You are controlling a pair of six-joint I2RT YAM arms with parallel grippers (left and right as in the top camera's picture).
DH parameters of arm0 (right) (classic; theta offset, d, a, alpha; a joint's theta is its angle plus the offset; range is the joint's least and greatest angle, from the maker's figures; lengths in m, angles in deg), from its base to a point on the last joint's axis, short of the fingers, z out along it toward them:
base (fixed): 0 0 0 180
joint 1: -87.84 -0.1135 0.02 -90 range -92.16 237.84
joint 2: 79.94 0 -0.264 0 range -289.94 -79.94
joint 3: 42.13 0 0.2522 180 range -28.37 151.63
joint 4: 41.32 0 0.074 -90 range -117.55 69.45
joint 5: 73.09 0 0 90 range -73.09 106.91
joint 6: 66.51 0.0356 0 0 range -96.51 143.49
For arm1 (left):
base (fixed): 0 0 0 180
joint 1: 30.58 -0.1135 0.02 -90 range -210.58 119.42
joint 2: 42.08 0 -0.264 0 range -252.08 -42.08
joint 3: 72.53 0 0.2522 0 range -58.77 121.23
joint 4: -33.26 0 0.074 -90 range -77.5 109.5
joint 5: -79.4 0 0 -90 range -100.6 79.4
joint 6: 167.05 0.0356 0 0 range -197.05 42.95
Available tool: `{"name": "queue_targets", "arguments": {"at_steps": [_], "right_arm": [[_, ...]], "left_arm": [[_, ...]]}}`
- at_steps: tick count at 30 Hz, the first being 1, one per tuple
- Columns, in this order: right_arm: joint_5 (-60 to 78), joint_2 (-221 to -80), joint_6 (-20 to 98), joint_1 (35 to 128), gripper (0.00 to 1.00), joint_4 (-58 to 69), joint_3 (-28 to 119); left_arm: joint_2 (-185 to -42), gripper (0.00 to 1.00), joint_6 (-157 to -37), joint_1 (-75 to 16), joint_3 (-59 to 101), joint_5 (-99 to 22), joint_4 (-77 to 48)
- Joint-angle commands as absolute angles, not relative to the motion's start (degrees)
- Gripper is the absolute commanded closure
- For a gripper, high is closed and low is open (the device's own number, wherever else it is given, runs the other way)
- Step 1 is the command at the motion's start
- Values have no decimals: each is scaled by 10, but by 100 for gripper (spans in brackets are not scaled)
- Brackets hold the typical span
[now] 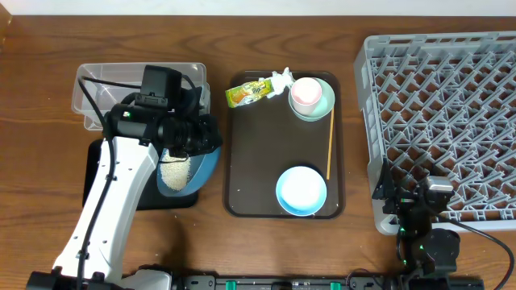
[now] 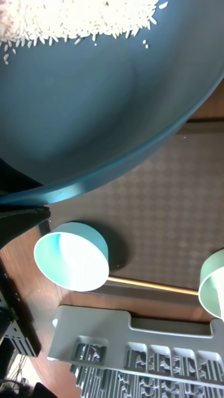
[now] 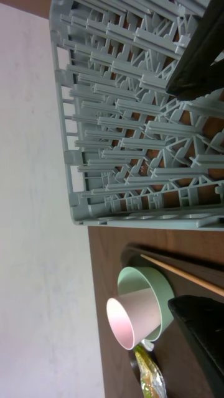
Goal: Sort waste into correct bins and load items into the dishwasher rack
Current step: 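Lift the blue bowl and carry it left over the black tray, then tilt the blue bowl with the left gripper to pour rice onto black tray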
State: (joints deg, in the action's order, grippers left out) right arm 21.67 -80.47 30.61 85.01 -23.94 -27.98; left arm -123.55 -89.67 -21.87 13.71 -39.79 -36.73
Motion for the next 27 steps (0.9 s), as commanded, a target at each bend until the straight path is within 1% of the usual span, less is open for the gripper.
{"name": "queue_targets", "arguments": {"at_steps": [1, 7, 13, 20, 27], "right_arm": [[223, -806, 303, 845, 1, -237, -280], [223, -806, 303, 845, 1, -237, -280], [223, -806, 303, 845, 1, -237, -280], [223, -806, 303, 845, 1, -237, -280], [223, -806, 303, 845, 1, -237, -280]], "left_arm": [[-1228, 94, -884, -222, 138, -418, -365], [-1228, 94, -884, -238, 138, -456, -360], [-1228, 94, -881, -281, 138, -487, -362], [-1228, 94, -849, -332, 127, -562, -358], [-1228, 94, -847, -366, 87, -583, -348]]}}
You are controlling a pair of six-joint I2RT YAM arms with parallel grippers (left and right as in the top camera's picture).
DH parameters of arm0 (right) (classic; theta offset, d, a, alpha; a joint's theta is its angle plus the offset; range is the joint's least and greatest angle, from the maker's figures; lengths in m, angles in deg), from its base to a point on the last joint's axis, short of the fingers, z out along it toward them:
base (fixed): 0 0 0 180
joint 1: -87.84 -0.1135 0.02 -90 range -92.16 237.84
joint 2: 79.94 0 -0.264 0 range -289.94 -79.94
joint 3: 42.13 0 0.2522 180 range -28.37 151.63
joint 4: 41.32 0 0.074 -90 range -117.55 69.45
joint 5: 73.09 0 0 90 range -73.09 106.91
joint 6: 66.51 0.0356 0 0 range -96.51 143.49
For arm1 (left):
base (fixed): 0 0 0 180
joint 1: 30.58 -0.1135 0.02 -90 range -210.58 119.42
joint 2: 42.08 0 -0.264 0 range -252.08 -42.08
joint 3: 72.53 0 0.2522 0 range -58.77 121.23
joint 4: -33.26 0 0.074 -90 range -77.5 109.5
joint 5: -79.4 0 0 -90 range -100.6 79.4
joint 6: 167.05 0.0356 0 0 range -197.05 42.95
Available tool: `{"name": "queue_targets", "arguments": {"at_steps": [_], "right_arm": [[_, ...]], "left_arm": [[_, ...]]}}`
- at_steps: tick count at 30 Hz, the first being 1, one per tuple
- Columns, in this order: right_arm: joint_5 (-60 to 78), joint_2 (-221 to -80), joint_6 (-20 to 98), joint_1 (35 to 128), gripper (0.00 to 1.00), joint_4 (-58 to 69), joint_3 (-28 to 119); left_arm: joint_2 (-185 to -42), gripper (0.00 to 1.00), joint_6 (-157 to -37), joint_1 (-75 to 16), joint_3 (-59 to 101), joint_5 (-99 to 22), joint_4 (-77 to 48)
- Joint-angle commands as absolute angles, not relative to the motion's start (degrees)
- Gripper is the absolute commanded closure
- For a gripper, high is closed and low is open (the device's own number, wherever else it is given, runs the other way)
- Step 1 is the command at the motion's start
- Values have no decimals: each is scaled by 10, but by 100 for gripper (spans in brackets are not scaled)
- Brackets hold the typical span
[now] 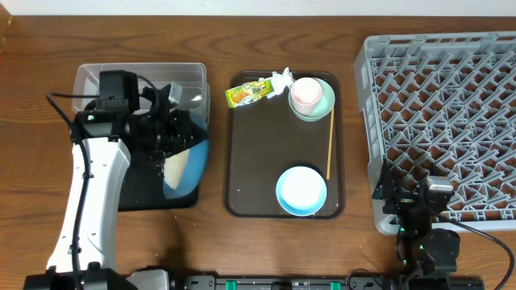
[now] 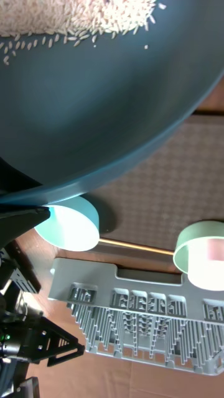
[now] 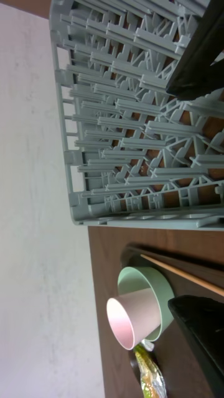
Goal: Sort waste into correct bins and load items into the dishwasher rack
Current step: 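Tilt the blue bowl with the left gripper to pour rice onto black tray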
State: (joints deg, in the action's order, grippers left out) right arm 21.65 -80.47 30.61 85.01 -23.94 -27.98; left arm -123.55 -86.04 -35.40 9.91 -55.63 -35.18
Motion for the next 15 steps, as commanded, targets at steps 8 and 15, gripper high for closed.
{"name": "queue_targets", "arguments": {"at_steps": [8, 15], "right_arm": [[223, -806, 303, 845, 1, -237, -280], [223, -806, 303, 845, 1, -237, -280]], "left_arm": [[-1228, 94, -811, -412, 67, -661, -343], [-1228, 94, -811, -452, 62, -695, -343]]}}
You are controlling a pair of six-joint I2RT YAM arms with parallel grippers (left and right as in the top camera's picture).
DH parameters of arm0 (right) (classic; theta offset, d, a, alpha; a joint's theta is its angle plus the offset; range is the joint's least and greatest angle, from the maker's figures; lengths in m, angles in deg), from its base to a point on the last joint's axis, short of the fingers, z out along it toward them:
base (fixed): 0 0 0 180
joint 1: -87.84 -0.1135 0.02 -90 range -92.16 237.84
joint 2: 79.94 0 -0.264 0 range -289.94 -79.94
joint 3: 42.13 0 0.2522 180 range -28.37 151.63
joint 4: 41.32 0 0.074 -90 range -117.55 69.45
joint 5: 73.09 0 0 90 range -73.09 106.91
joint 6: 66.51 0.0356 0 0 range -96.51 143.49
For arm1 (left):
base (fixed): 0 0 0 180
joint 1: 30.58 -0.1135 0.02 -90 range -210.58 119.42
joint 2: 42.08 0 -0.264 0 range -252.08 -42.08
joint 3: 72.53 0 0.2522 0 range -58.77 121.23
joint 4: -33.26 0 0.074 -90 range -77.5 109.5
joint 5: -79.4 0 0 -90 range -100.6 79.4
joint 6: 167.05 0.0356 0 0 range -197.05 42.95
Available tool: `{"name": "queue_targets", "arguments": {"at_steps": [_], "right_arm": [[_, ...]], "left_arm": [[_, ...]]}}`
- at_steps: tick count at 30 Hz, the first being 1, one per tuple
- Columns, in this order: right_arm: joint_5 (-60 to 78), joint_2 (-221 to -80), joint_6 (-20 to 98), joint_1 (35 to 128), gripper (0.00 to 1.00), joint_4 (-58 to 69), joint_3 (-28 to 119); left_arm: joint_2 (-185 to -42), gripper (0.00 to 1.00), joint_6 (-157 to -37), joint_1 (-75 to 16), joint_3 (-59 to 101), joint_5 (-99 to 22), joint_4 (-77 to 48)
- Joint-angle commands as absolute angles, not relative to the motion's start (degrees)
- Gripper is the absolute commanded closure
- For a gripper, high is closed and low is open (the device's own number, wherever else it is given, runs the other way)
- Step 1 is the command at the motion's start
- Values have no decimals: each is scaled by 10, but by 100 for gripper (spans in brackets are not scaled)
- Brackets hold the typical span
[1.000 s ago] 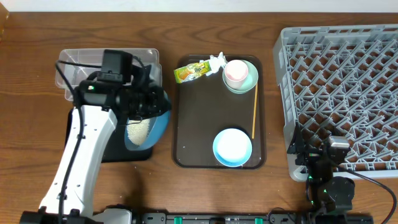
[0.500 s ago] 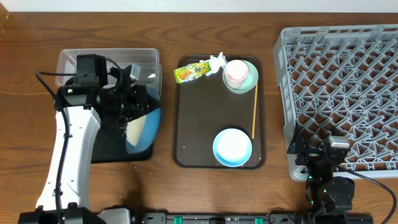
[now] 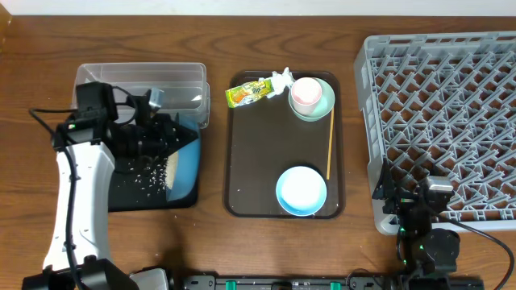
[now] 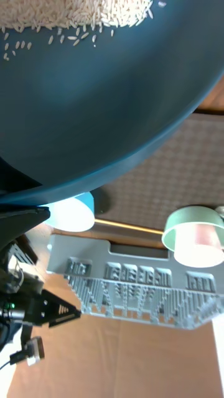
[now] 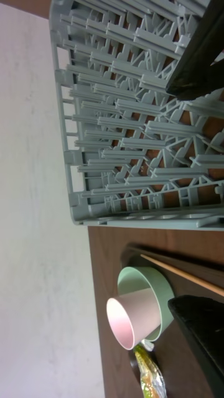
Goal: Sort waste into correct bins and load items into the dishwasher rack
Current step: 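Tilt the blue bowl with the left gripper to pour rice onto black tray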
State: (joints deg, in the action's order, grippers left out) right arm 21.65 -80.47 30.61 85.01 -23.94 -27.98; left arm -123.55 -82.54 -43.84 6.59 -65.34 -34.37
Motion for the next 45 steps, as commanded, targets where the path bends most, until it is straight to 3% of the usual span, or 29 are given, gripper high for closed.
{"name": "queue_targets", "arguments": {"at_steps": [1, 28, 45], "right_arm": [[223, -806, 303, 845, 1, -237, -280], [223, -806, 303, 845, 1, -237, -280], [223, -806, 303, 845, 1, -237, -280]], "left_arm": [[-1228, 94, -811, -459, 60, -696, -344], [-1228, 94, -711, -615, 43, -835, -407], [-1228, 94, -708, -657, 43, -924, -442]]}}
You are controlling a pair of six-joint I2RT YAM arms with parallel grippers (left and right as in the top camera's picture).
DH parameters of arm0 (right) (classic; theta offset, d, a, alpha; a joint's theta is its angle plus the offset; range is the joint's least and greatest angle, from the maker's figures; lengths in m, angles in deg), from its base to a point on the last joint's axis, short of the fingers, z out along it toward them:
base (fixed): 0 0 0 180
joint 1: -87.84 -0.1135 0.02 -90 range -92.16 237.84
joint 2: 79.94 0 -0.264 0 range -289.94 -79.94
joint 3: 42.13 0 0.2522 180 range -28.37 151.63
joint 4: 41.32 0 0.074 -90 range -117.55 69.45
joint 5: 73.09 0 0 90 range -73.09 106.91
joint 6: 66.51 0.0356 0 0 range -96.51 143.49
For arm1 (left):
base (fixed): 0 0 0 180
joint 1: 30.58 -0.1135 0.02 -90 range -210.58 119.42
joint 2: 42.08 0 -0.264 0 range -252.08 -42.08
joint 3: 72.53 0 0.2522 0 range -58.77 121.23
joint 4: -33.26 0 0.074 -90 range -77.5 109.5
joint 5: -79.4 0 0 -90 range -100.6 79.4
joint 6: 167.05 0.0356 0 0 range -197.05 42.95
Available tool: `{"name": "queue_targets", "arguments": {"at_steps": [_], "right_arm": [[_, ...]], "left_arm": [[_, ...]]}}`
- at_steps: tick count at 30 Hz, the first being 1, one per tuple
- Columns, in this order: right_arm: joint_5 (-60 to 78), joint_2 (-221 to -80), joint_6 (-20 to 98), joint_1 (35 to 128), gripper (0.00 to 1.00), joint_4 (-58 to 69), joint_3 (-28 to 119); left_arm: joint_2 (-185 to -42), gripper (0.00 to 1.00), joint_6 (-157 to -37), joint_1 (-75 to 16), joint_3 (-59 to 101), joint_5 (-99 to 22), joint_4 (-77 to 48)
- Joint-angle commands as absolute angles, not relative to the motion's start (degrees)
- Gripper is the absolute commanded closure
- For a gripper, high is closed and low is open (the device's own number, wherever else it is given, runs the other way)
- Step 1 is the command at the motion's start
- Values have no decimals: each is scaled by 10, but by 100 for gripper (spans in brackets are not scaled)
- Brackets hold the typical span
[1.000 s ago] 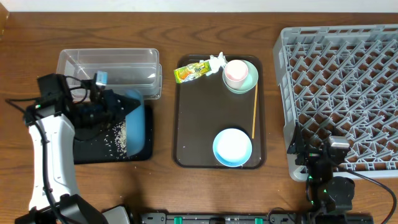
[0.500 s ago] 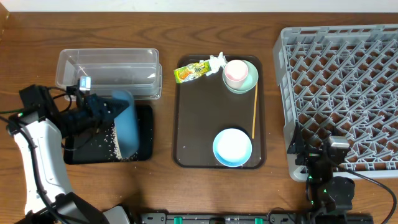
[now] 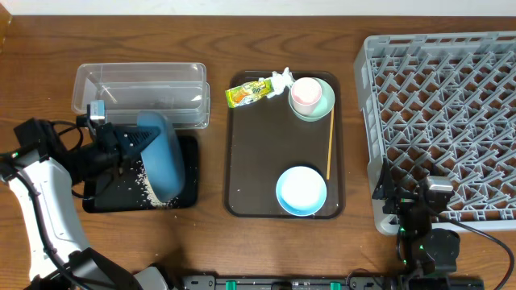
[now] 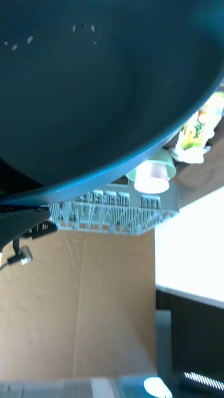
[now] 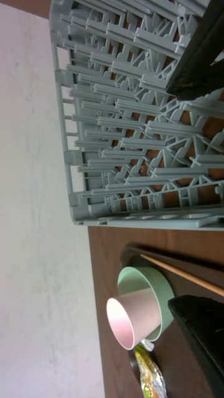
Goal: Sort waste into correct bins and load items into the dishwasher rack
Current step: 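Tilt the blue bowl with the left gripper to pour rice onto black tray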
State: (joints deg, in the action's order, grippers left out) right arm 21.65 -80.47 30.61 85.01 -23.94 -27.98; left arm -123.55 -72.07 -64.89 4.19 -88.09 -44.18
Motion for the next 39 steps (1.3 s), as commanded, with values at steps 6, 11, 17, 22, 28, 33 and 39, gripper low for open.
{"name": "queue_targets", "arguments": {"at_steps": [6, 11, 17, 22, 28, 33, 39], "right_arm": [[223, -806, 303, 845, 1, -237, -280], [223, -806, 303, 845, 1, -237, -280], [223, -806, 303, 845, 1, -237, -280], [223, -806, 303, 845, 1, -237, -280], [223, -806, 303, 845, 1, -237, -280], [223, -806, 303, 845, 1, -237, -280], [223, -806, 303, 845, 1, -237, -280]], "left_arm": [[-1229, 94, -704, -683, 43, -916, -451], [-1229, 94, -698, -695, 43, -927, -497], [-1230, 94, -685, -695, 43, -912, -475], [-1230, 94, -687, -695, 43, -929, -473], [-1230, 94, -704, -695, 43, -943, -463], [-1230, 94, -714, -695, 43, -956, -486], [-1230, 94, -713, -699, 43, -969, -482]]}}
